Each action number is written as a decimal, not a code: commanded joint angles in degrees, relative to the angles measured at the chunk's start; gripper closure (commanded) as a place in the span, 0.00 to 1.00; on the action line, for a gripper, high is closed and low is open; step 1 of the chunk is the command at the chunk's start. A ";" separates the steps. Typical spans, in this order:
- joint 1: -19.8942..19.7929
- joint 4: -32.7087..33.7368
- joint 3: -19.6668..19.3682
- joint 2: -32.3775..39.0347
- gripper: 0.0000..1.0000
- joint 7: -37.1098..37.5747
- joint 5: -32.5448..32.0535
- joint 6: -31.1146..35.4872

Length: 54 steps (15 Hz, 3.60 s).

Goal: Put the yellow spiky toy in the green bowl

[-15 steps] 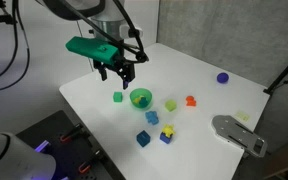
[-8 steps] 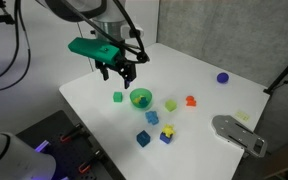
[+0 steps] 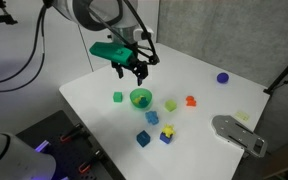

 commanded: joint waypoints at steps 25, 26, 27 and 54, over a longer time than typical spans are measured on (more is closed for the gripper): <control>-7.14 24.95 -7.02 53.07 0.00 15.72 -8.78 23.86; -7.67 24.64 -6.29 53.40 0.00 14.92 -8.03 24.43; -8.11 24.41 -5.62 53.61 0.00 14.22 -7.39 24.89; 2.85 12.95 -3.08 38.14 1.00 14.97 -10.38 34.72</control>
